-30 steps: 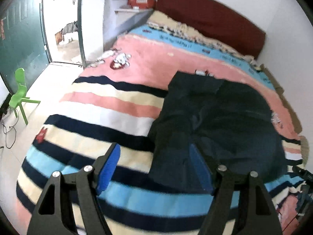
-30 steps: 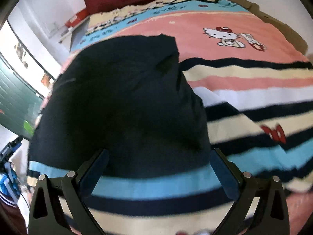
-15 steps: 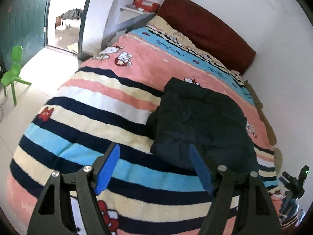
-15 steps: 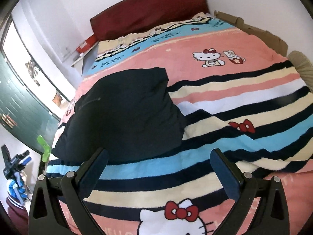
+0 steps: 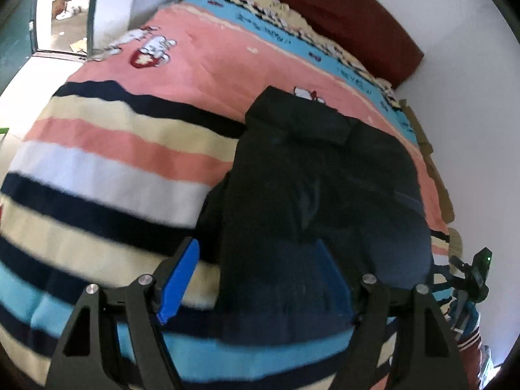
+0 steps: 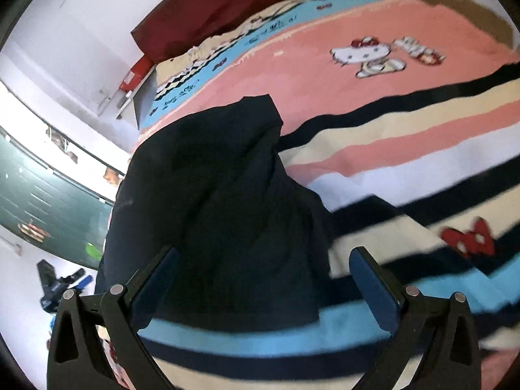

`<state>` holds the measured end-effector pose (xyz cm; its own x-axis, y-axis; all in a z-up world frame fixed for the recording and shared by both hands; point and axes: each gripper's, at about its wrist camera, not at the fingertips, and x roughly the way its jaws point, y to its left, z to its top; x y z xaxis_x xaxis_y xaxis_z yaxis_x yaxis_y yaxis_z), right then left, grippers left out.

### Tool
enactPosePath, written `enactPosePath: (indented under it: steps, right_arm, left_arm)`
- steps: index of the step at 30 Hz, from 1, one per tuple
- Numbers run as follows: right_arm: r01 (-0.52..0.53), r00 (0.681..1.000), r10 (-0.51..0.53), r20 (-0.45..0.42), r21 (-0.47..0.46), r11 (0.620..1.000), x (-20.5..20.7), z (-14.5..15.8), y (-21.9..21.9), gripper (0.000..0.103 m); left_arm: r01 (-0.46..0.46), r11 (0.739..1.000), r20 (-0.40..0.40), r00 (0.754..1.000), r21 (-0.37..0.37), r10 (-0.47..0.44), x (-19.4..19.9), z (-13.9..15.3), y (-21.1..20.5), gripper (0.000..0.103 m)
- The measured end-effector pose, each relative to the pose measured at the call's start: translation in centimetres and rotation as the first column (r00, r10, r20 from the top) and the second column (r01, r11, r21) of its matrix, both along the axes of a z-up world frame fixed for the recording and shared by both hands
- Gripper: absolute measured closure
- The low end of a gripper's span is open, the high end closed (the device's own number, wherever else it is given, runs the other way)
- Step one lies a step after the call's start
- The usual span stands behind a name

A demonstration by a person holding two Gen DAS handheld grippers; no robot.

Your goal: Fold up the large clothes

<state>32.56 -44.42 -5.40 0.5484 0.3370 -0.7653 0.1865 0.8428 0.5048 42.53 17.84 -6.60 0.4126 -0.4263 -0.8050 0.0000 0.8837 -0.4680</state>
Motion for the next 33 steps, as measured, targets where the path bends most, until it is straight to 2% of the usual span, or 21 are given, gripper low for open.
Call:
enactPosePath:
  steps: [7,10,11,14,17,21,23,25,26,27,28,29,30,32,33]
  right_arm:
    - [-0.105,0.991,0.105,-0.085,-0.001,0.994,6.2,-4.1,0.5,0.001]
    - [-0.152,0.982,0.160,-0.103,0.074,0.986,8.0,-6.1,0.3,0.001]
    - [-0.163,0.978,0.175,-0.113,0.105,0.981,8.6,-7.0,0.2,0.001]
    - [-0.188,0.965,0.220,-0.142,0.212,0.959,10.0,-9.8,0.2,0.001]
    - [-0.218,0.953,0.271,-0.137,0.312,0.925,10.9,-12.3,0.7,0.000]
    - [-0.261,0.947,0.309,-0.093,0.343,0.902,10.8,-13.4,1.1,0.000]
    - [-0.266,0.948,0.309,-0.075,0.345,0.900,10.6,-13.6,1.4,0.000]
    - [-0.271,0.949,0.309,-0.054,0.354,0.895,10.5,-13.7,1.7,0.000]
    - [-0.278,0.950,0.311,-0.035,0.363,0.889,10.5,-13.8,1.9,0.000]
    - [-0.273,0.953,0.302,-0.023,0.364,0.890,10.5,-13.9,1.9,0.001]
    - [-0.269,0.957,0.290,-0.007,0.359,0.894,10.4,-13.7,2.1,0.007]
    - [-0.278,0.957,0.287,0.026,0.349,0.895,10.1,-13.2,2.4,0.022]
    - [-0.286,0.957,0.287,0.050,0.350,0.892,9.9,-12.8,2.6,0.030]
    - [-0.310,0.951,0.291,0.108,0.345,0.886,9.6,-11.3,3.0,0.053]
    - [-0.323,0.946,0.299,0.123,0.330,0.887,9.5,-10.6,3.3,0.057]
  left_arm:
    - [0.111,0.992,-0.061,0.991,-0.065,-0.115,6.0,-3.7,-1.1,0.030]
    - [0.152,0.981,-0.084,0.983,-0.119,-0.162,7.3,-6.2,-1.3,0.030]
    - [0.154,0.976,-0.083,0.982,-0.151,-0.168,7.6,-6.9,-1.1,0.029]
    - [0.151,0.968,-0.074,0.983,-0.200,-0.169,7.9,-9.1,-0.7,0.012]
    - [0.155,0.947,-0.055,0.983,-0.282,-0.177,7.6,-11.1,-0.5,0.006]
    - [0.158,0.947,-0.031,0.984,-0.279,-0.174,7.0,-11.3,-1.5,0.000]
    - [0.168,0.940,-0.029,0.982,-0.298,-0.184,6.5,-11.4,-2.6,0.000]
    - [0.155,0.946,-0.011,0.986,-0.284,-0.164,6.0,-11.2,-3.5,0.002]
    - [0.148,0.946,0.005,0.988,-0.287,-0.153,5.6,-10.9,-4.0,0.006]
    - [0.150,0.941,0.017,0.988,-0.302,-0.152,5.3,-10.6,-4.3,0.024]
    - [0.157,0.926,0.037,0.987,-0.343,-0.154,4.8,-10.2,-4.7,0.034]
    - [0.166,0.915,0.061,0.986,-0.368,-0.154,4.3,-9.7,-5.1,0.048]
    - [0.179,0.912,0.086,0.984,-0.368,-0.158,3.9,-9.1,-5.6,0.056]
    - [0.192,0.914,0.120,0.980,-0.358,-0.159,3.1,-8.1,-6.4,0.066]
    - [0.194,0.917,0.134,0.979,-0.347,-0.156,2.8,-7.5,-6.8,0.071]
